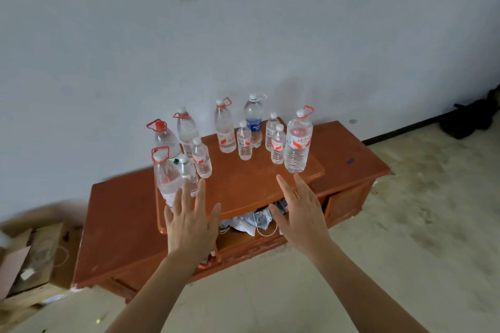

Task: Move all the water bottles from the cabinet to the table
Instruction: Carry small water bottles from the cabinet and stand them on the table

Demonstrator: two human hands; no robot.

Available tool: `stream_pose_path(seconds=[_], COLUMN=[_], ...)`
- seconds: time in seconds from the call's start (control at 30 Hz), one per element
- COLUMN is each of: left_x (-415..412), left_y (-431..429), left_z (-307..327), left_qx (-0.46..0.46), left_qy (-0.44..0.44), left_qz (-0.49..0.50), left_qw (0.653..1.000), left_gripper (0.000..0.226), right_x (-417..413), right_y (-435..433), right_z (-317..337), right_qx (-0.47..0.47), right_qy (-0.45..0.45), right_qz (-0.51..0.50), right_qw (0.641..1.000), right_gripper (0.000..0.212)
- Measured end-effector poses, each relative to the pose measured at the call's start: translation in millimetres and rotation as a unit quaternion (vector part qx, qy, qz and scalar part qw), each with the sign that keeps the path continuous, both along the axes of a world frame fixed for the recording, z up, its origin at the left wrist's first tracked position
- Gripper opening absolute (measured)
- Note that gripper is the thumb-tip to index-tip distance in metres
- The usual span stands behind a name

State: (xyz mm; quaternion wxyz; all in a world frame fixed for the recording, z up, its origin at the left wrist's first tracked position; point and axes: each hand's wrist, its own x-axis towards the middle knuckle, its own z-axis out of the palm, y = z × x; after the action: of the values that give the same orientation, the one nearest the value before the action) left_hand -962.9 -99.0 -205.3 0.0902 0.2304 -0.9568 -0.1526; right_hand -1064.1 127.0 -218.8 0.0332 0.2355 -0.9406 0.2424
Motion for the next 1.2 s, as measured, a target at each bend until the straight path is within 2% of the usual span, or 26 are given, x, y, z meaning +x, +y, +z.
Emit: stream_pose_path(seconds=[0.27, 0.37, 0.47, 0.57, 0.7, 0.83, 0.97, 1.07, 1.2], left_x=[-131.3, -176.2, -224.0, -270.8, -318.6, -347.3, -366.9, -375.3, -384.5], left_y=[-42.2, -52.9, -62.1, -69.6, -81.9, -103.0, -131.1, -138.5, -144.7], left_z=[-44.9, -73.0, -90.9, -101.3, -127.3, -161.4, -208.2, -231.5, -251.4], left_qx=[0.017, 0.042, 0.105, 0.137, 0.172, 0.214, 0.227, 0.23, 0.263], left_qy=[-0.046, -0.064, -0.079, -0.071, -0.035, 0.036, 0.087, 0.116, 0.152], left_qz=[0.007, 0.035, 0.09, 0.142, 0.212, 0.327, 0.399, 0.387, 0.377], left_qw=[0.999, 0.996, 0.987, 0.978, 0.962, 0.92, 0.884, 0.885, 0.875], left_gripper=[0.073, 0.071, 0.073, 0.075, 0.083, 0.103, 0.113, 0.114, 0.117], right_x=[-142.4, -197.8, -252.2, -303.5, -357.7, -382.3, -395.1, -403.1, -419.3], right_y=[-45.1, -68.6, -90.1, -110.4, -138.9, -164.8, -190.7, -208.3, -229.6], right_z=[-44.9, -71.8, -91.3, -108.0, -138.6, -173.7, -223.3, -253.8, -278.4], right_qx=[0.005, -0.003, -0.021, -0.024, -0.026, -0.053, -0.092, -0.14, -0.2], right_qy=[-0.049, -0.087, -0.149, -0.162, -0.17, -0.168, -0.139, -0.115, -0.057], right_qz=[0.011, 0.044, 0.064, 0.102, 0.128, 0.114, 0.102, 0.075, 0.08], right_qw=[0.999, 0.995, 0.987, 0.981, 0.977, 0.978, 0.981, 0.981, 0.975], right_gripper=[0.07, 0.071, 0.073, 0.074, 0.075, 0.079, 0.09, 0.097, 0.094])
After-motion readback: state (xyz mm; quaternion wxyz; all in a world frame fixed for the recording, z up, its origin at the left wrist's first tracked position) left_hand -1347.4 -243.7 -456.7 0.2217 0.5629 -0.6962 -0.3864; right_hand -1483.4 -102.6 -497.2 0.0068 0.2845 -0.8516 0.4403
